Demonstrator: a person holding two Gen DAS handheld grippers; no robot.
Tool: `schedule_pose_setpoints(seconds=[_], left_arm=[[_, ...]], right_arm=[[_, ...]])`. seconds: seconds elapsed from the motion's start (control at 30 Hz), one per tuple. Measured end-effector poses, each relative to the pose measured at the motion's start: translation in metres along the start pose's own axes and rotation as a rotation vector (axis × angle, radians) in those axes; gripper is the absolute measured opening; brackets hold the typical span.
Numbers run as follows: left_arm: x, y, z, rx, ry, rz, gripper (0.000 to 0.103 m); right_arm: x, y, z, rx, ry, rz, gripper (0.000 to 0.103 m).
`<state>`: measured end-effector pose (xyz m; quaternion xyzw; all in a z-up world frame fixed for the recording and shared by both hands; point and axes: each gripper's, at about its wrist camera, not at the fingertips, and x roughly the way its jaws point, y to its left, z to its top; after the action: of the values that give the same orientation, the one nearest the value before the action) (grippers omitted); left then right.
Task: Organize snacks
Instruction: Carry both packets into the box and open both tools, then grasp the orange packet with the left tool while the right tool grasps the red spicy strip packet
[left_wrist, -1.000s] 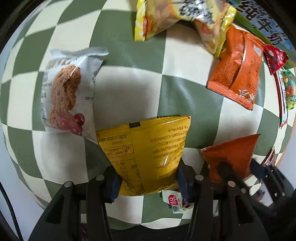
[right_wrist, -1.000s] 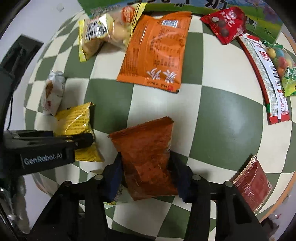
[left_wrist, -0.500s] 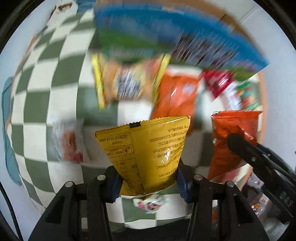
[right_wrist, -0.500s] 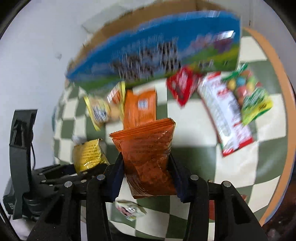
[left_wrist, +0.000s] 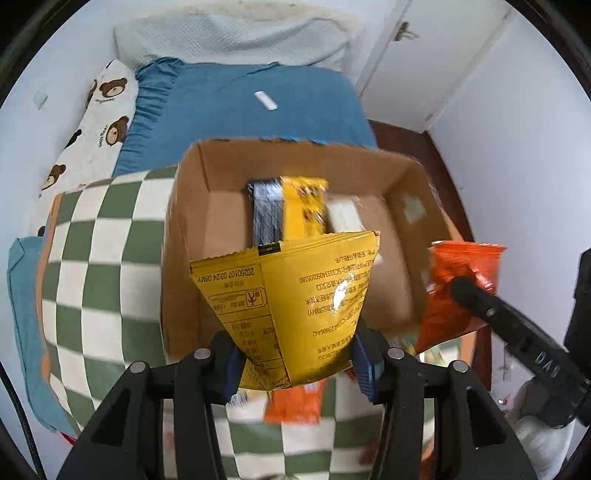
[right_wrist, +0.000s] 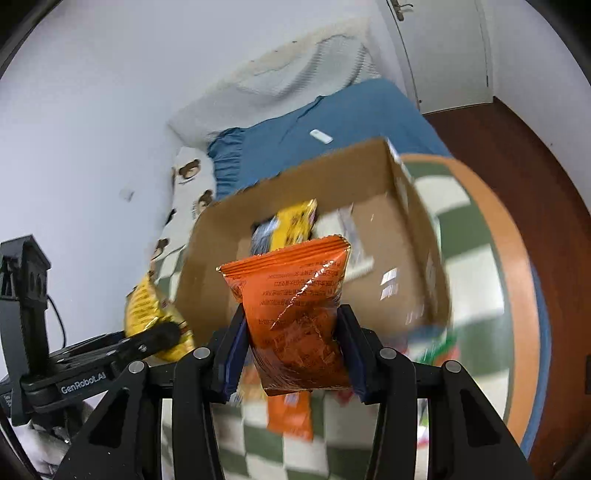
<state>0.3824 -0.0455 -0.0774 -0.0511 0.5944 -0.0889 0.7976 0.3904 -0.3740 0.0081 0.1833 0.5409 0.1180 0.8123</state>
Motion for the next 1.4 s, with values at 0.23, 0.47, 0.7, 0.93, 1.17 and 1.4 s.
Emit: schedule_pose_setpoints(seconds=[0.23,0.47,0.7,0.93,1.17,1.4], left_arm=[[0.076,0.027,0.074,-0.024,0.116,0.123,0.047],[0.121,0.046,0.107,-0.059,0.201,0.144,0.075],[0.127,0.043,0.098,-0.067,0.203,0.125,0.093],[0.121,0.038,0.072,-0.070,0.191,0.128,0.093],[0.100,0.033,0.047,-0.071,0.147,0.129,0.093],[0.060,0.024,0.025,-0.065,0.056,0.125,0.093]], right_arm=[[0.083,-0.017,0.085,0.023,0.085,-0.109,0.049],[0.146,-0.028,0.120,-0.002,0.198,-0.265,0.096],[0.161,-0.024,0.115,-0.055,0.238,-0.264,0.098],[0.155,-0.013,0.095,-0.107,0.247,-0.270,0.098],[0.141,-0.009,0.072,-0.114,0.246,-0.248,0.098],[0.106,0.001,0.054,-0.139,0.188,-0.233,0.098]])
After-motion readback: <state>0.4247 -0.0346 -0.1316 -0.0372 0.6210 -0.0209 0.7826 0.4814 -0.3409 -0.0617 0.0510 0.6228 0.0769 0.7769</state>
